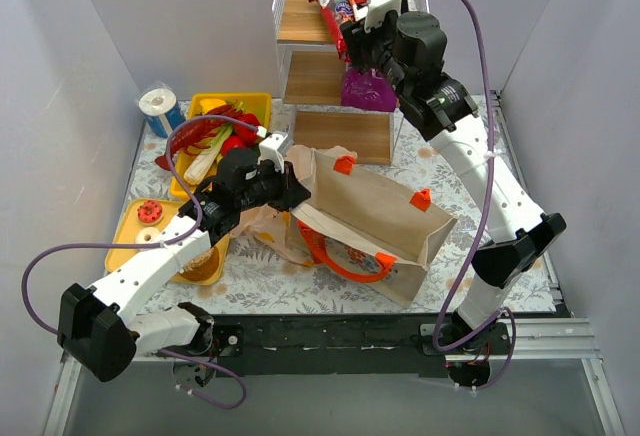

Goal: Place the mixed food into the grocery bags and tie them

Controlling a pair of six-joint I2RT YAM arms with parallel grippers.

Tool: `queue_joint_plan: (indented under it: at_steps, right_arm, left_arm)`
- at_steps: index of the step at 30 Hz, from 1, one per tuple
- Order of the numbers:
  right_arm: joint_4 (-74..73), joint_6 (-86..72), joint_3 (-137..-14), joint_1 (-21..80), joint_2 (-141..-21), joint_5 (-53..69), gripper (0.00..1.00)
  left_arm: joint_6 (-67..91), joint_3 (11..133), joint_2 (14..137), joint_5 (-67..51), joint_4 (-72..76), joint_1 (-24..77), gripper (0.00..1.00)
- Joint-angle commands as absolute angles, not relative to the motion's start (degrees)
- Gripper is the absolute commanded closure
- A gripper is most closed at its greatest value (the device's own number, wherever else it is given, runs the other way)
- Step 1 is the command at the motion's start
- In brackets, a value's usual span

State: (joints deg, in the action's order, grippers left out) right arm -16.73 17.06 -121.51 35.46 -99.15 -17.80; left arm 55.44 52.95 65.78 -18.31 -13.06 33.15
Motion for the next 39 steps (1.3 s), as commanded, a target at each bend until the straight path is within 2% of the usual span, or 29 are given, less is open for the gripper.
queue_joint_plan:
  at_steps: [1, 4, 10, 14, 20, 25, 27, 28, 31, 34, 35, 39]
  right_arm:
    - [-10.29, 18.46, -122.7, 35.16, -97.21, -18.9, 0.33]
    - [-9.93, 18.63, -120.5, 34.89, -96.24, -18.98, 0.4]
    - [-11.51, 18.63, -118.31, 33.93, -95.28, -18.02, 0.41]
    - [-10.2, 18.46, -114.18, 33.84, -93.52, -15.56, 0.31]
    - [-11.69, 18.72, -114.35, 33.75, -94.04, -14.85, 0.25]
    - [-11.51, 19.68, -115.57, 33.31, -95.1, -16.61, 0.41]
    - [-11.95, 20.74, -116.71, 33.31, -95.54, -17.75, 0.62]
    - [-12.04, 21.09, -116.72, 33.31, -95.8, -18.1, 0.68]
    - [-12.04, 22.59, -116.89, 33.31, -95.89, -18.28, 0.76]
    - [-12.57, 23.11, -118.55, 33.31, -95.71, -17.84, 0.89]
    - [-12.66, 23.12, -119.0, 33.31, -95.63, -17.84, 0.98]
    - [-11.26, 23.73, -120.58, 33.31, -94.05, -15.83, 0.99]
  left_arm:
    - [54.32, 52.12, 63.9, -17.05, -14.06, 33.22, 1.0]
    - [54.32, 52.12, 63.81, -17.05, -14.06, 33.22, 1.0]
    - [54.32, 52.12, 63.9, -17.32, -14.15, 33.22, 1.0]
    - [54.32, 52.03, 64.07, -17.31, -14.15, 33.22, 1.0]
    - [54.32, 52.12, 64.42, -17.31, -14.24, 33.22, 1.0]
    - [54.4, 52.03, 64.51, -17.31, -14.24, 33.22, 1.0]
    - [54.32, 52.03, 64.51, -17.31, -14.24, 33.22, 1.0]
    - [54.32, 52.03, 64.69, -17.23, -14.15, 33.22, 1.0]
    - [54.32, 52.03, 64.69, -17.14, -14.24, 33.22, 1.0]
    - [54.32, 52.03, 64.78, -17.14, -14.24, 33.22, 1.0]
    - [54.32, 52.03, 64.78, -16.96, -14.24, 33.22, 1.0]
    - [54.32, 52.03, 64.6, -16.96, -14.15, 33.22, 1.0]
